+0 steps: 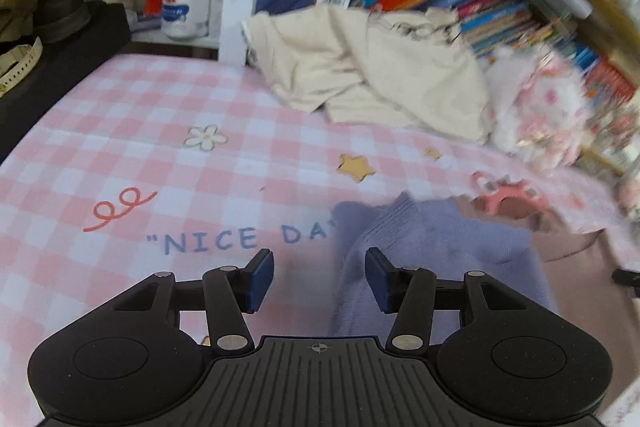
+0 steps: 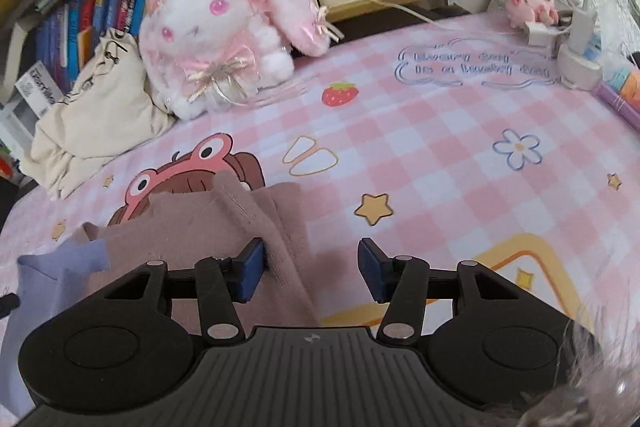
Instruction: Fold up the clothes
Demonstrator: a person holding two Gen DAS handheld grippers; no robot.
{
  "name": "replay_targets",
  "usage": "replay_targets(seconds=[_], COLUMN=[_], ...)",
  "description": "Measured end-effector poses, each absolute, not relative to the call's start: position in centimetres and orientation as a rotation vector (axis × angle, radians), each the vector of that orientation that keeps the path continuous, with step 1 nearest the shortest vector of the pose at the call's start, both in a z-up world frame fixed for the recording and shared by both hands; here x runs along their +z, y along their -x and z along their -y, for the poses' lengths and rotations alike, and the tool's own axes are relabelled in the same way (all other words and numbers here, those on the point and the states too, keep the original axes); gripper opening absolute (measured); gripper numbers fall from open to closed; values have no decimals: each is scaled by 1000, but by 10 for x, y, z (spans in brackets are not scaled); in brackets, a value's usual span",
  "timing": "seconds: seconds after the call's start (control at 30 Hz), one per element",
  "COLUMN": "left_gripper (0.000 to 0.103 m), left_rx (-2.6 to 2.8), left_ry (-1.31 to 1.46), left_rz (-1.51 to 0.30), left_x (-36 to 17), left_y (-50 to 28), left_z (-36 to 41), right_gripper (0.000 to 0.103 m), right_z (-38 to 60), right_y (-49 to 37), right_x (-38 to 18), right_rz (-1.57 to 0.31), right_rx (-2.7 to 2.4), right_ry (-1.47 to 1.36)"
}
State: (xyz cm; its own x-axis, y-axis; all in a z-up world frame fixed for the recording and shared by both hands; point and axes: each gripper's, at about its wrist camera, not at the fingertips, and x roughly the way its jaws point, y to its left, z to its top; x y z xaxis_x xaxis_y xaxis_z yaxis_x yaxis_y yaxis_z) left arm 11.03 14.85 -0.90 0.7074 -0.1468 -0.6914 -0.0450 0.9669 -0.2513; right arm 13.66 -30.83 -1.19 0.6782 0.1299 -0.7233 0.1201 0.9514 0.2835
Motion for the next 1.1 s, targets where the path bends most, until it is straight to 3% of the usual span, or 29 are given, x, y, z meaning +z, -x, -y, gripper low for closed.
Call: replay_targets(seconds=[0.1,0.3,0.33,0.37,0.4,0.53,0.63,0.77,0.9,1.1], left_gripper=[49,45,20,4,2,2,2,4,12,39], left_rx=[-115,-146,-150,-161,-160,-130,-102,-78,-64,-74], left_ry=[249,41,13,-3,31,172,169,166,175,193], left_rz=[-757,-779,-771,-754,-721,-678,-780,-783,-783,-775], left_x=[-6,-11,-11,-10,-5,0,-18,-26,-25,-10], left_y=[-109,-128,-129,-128,-125,-123,-140,-144,-144,-124], left_z=[-142,-107,-103,-102,-107,-131,-132,-130,-132,-135], right_gripper=[30,22,17,7,7,6,7,7,9,37], right_z=[307,278,276,275,276,309,313,315,317,325], right_y=[-134,-149,-151,-152,-151,-135,-151,-162,-166,-152], right_x=[-10,-8,-7,-6,-4,6,-17,-25,-23,-12], right_rz=[-806,-809,-803,-796,-785,-697,-804,-833,-853,-853], right_rx=[76,152,157,161,165,144,106,98,120,136], right_ry=[-339,-168,-143,-128,-129,-324,-337,-371,-369,-366])
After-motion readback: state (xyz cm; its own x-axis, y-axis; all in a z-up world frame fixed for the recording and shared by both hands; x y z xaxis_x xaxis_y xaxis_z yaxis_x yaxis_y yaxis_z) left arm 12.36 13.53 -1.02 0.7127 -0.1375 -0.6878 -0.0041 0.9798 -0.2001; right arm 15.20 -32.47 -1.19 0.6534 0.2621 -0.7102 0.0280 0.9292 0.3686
